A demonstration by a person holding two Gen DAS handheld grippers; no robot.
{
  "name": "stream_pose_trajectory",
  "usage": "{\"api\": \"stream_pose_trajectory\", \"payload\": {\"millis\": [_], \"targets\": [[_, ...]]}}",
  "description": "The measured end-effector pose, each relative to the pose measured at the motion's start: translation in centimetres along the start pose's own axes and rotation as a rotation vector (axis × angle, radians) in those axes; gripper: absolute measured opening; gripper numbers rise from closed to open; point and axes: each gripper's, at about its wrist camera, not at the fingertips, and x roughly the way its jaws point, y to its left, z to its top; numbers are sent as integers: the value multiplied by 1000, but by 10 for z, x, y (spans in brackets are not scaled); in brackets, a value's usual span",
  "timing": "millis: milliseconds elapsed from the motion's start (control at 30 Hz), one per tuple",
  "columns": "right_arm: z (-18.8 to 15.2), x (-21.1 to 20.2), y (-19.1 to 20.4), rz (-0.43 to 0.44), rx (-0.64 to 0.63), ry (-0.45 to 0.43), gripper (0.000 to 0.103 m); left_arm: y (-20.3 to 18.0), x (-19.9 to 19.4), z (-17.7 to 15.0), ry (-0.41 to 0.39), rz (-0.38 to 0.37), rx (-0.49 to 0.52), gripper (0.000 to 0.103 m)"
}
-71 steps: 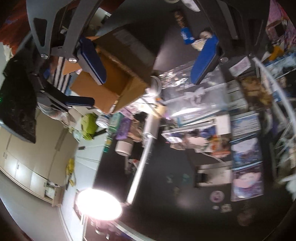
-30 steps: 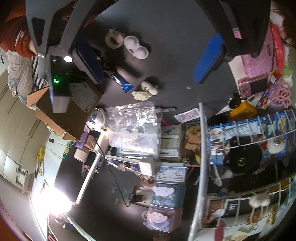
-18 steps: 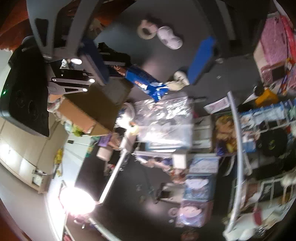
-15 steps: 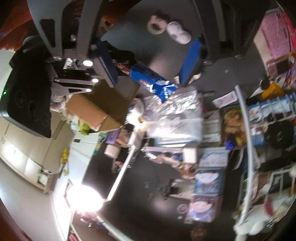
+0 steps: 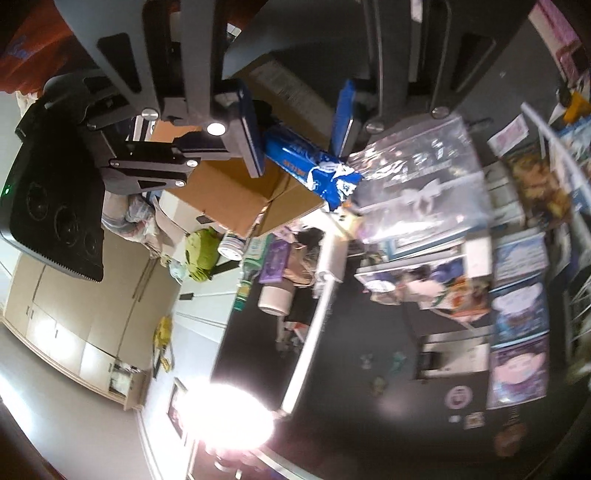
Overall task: Organize objects
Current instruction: 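Carry the chocolate bar with the right gripper into the box and release, then grasp the pink tape dispenser with the right gripper and lift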
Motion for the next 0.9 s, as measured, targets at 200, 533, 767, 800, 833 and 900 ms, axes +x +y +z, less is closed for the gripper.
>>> {"api": "stream_pose_trajectory", "payload": {"millis": [200,533,767,800,833,900], "targets": [[-6,-19,-42,-57,71,19,14,-23,46,21,68,-48,31,33],[-28,-20,-82,-140,148,101,20,-44,90,24,145,23,88,75],[-27,-23,-84,-168,142,97,35,-31,66,25,95,72,78,87],[-26,-23,-83,-170,141,98,35,-28,63,25,90,81,76,87],[-26,-22,-83,-172,138,100,35,-25,58,24,83,94,72,87],[-24,-20,-80,-180,134,104,35,-19,49,20,72,108,65,88]]}}
